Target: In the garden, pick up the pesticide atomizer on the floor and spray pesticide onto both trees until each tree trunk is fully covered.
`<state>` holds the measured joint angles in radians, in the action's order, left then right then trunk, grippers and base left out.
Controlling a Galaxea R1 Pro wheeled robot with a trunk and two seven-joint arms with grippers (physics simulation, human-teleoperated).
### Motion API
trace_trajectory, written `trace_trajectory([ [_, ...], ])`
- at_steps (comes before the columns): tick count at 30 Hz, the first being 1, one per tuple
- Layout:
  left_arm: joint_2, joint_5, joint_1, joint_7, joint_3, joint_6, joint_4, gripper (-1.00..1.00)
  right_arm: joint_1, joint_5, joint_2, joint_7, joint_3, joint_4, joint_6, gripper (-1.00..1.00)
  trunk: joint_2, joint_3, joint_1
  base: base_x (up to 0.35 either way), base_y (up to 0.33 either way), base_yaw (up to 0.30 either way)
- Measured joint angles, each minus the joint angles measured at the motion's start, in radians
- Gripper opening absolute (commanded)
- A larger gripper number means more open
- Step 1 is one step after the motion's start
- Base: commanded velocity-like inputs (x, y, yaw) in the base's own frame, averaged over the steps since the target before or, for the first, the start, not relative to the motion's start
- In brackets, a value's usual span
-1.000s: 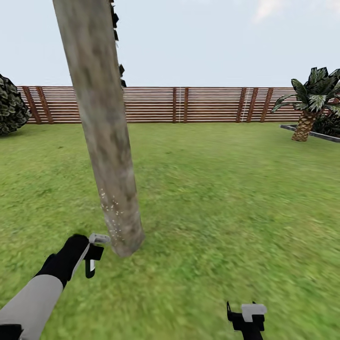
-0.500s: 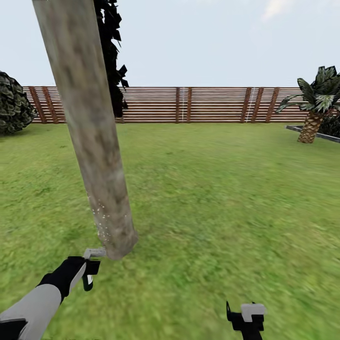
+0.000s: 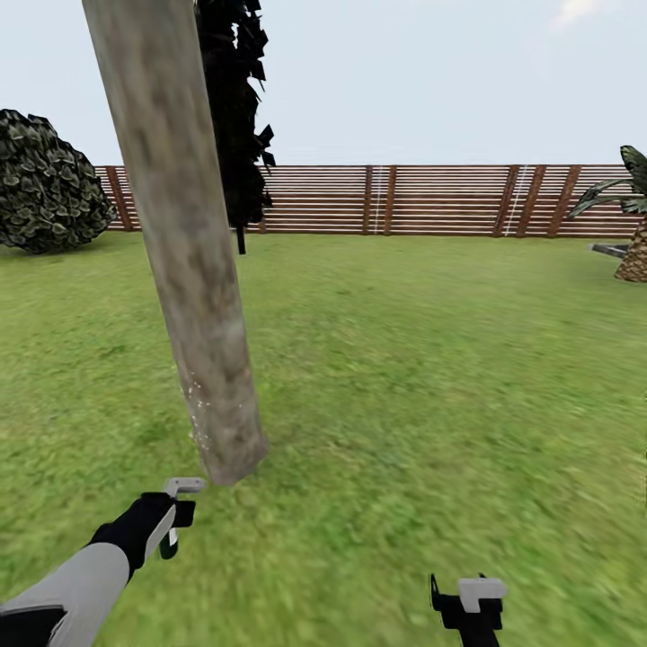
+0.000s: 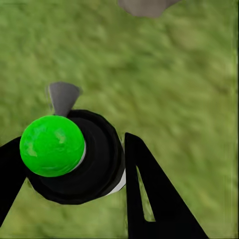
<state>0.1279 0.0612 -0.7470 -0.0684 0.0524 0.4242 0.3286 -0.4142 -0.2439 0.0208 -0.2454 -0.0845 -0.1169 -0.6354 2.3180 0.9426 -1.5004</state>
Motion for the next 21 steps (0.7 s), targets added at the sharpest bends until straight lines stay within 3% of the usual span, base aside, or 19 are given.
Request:
trace_trajectory([
  [16, -0.004, 0.003, 0.000, -0.002, 0.000, -0.007, -0.024, -1.00, 0.000, 0.000, 0.001, -0.002, 0.000, -0.001, -0.001, 1.00, 0.000, 0.000, 0.000, 0.000, -0.275, 0.003],
  [21, -0.002, 0.004, 0.000, -0.004, 0.001, -0.006, -0.025, -1.00, 0.000, 0.000, -0.001, -0.002, 0.000, -0.001, -0.001, 1.00, 0.000, 0.000, 0.000, 0.000, -0.275, 0.199],
])
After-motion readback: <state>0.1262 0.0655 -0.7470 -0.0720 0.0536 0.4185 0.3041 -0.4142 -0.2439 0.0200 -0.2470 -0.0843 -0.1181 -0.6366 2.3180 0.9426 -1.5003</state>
